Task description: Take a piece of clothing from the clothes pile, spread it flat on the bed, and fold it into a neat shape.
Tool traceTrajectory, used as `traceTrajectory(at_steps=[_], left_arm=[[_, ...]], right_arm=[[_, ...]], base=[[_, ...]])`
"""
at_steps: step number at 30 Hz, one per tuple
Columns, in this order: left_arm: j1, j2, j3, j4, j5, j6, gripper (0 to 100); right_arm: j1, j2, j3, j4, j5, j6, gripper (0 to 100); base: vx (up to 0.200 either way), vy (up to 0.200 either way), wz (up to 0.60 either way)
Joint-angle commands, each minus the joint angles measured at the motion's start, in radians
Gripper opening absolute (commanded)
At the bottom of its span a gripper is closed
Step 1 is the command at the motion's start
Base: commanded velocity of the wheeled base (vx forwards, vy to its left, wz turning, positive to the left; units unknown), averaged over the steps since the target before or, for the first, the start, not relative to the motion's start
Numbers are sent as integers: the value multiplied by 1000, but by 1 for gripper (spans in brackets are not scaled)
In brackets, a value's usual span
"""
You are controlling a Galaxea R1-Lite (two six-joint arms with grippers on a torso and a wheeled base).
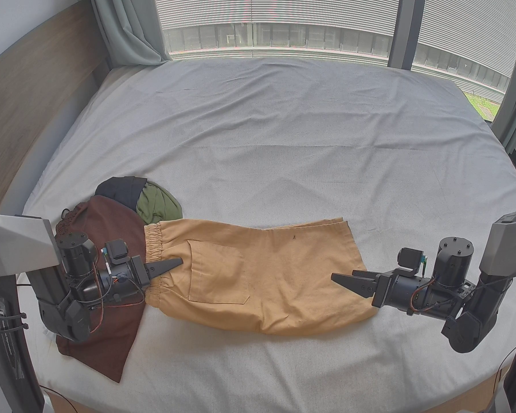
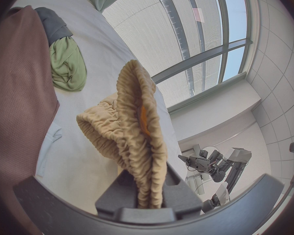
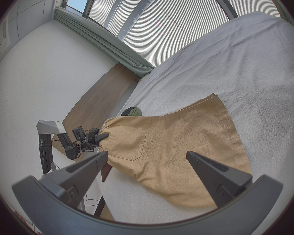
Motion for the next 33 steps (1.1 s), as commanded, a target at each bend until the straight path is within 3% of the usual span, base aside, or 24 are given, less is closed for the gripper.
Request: traceTrajectory(at_steps=[1, 19, 33], left_arm=[[-40, -39, -5, 0, 25, -8, 0], [-167, -28, -79, 0, 156, -49, 0], [-218, -22, -105, 1, 164, -58, 0]], right_arm=[[3, 0, 1, 0, 0, 0, 100], [11, -19, -2, -1, -3, 0, 100], [4, -29, -2, -1, -3, 0, 100]], base=[[0, 0, 0], [0, 0, 0], [0, 0, 0]])
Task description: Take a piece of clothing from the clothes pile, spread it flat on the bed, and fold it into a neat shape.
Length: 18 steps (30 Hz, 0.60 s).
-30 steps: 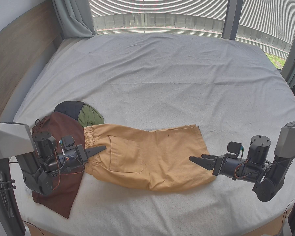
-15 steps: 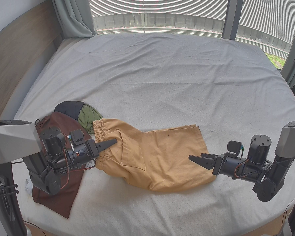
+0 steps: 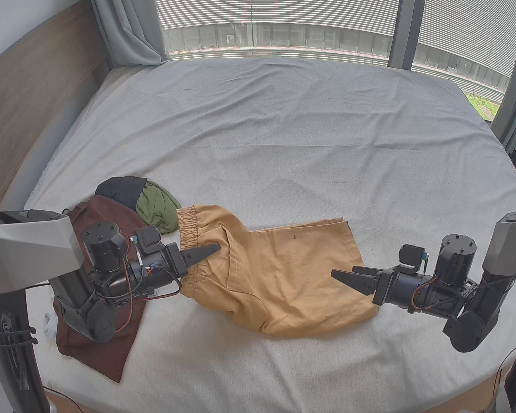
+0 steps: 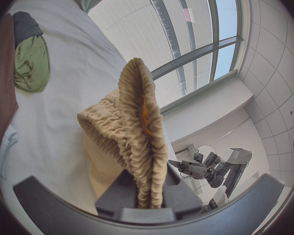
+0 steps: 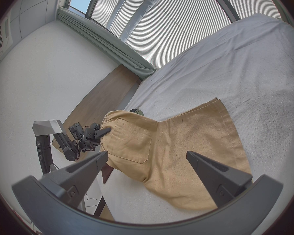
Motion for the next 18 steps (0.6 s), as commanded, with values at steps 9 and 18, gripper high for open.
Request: traceTrajectory(at_steps=[9, 18], left_arm=[[-83, 52, -98, 4, 66, -46, 0], [-160, 108, -184, 4, 106, -112, 0]], right_arm=[[-8, -7, -8, 0, 0, 0, 100], [-38, -8, -28, 0, 0, 0, 100]], base=[[0, 0, 0], [0, 0, 0]])
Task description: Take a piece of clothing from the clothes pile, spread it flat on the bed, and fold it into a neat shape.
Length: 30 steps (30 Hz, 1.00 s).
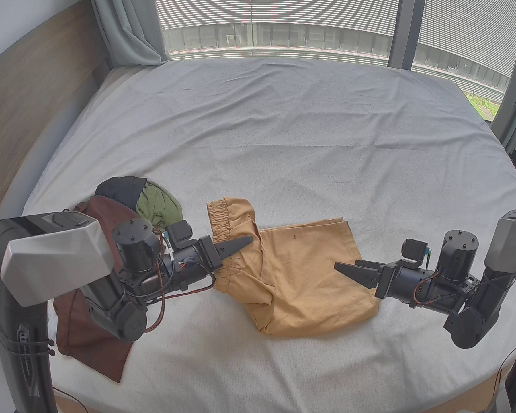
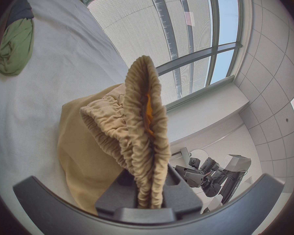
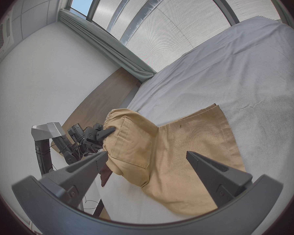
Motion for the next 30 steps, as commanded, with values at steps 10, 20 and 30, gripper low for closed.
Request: traceTrajectory(at_steps=[10, 20, 30], left_arm=[[-79, 97, -118, -4, 33, -46, 0], [-157, 170, -224, -2, 30, -155, 0], [-198, 258, -310, -2, 27, -160, 0]], right_arm=[[-80, -9, -24, 0, 8, -2, 100], [-107, -6, -46, 0, 8, 4, 100], [-123, -4, -69, 0, 8, 7, 100]], base=[[0, 0, 0], [0, 0, 0], [0, 0, 0]])
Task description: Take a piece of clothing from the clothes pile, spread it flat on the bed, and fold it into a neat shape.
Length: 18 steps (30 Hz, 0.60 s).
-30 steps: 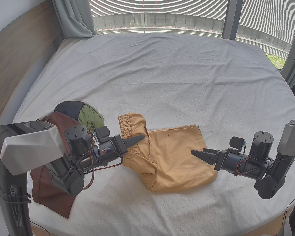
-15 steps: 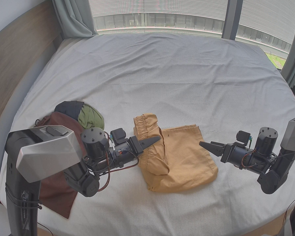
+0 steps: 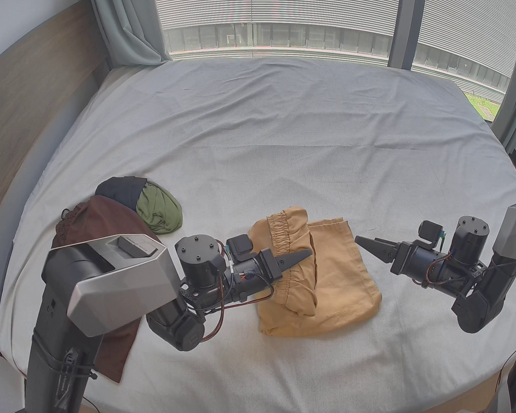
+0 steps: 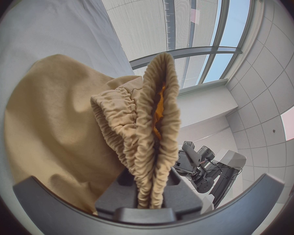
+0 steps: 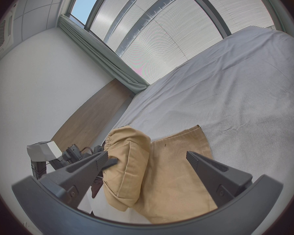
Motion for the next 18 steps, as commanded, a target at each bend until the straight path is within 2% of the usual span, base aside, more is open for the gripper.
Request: traceTrajectory(at_steps=[1, 11, 12, 18], left_arm=[[-16, 54, -41, -1, 0, -3, 0], [-18, 71, -84, 9, 12, -15, 0], [-18, 71, -84, 9, 12, -15, 100], [-12, 86, -113, 4, 13, -15, 100]], right_arm=[[-5, 0, -6, 1, 1, 1, 100], [-5, 1, -10, 1, -1, 3, 100], [-5, 1, -10, 1, -1, 3, 100], [-3, 1, -10, -1, -1, 3, 100]], base=[[0, 0, 0], [0, 0, 0], [0, 0, 0], [0, 0, 0]])
